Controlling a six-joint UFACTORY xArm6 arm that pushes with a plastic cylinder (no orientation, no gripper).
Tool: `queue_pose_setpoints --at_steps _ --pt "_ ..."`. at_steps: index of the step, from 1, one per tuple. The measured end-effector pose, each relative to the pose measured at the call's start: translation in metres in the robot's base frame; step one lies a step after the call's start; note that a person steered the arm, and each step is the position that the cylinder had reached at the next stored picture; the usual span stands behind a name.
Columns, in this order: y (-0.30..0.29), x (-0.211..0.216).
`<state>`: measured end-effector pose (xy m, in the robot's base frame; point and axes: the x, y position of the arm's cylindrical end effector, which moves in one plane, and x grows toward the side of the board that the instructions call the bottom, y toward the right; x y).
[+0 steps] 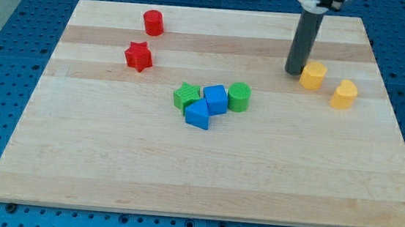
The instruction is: Move red circle towards left top side of the board
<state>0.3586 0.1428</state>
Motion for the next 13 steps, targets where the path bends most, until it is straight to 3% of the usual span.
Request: queue_pose_setpoints --at_steps 4,6,7,8,10,12,13 --pt "0.045 0.004" --pt "0.047 -0.06" --pt "0.051 -0.072" --pt "0.032 -0.072" --pt "-0.062 -0.077" --pt "-0.171 -0.123" --pt "-0.217 -0.123"
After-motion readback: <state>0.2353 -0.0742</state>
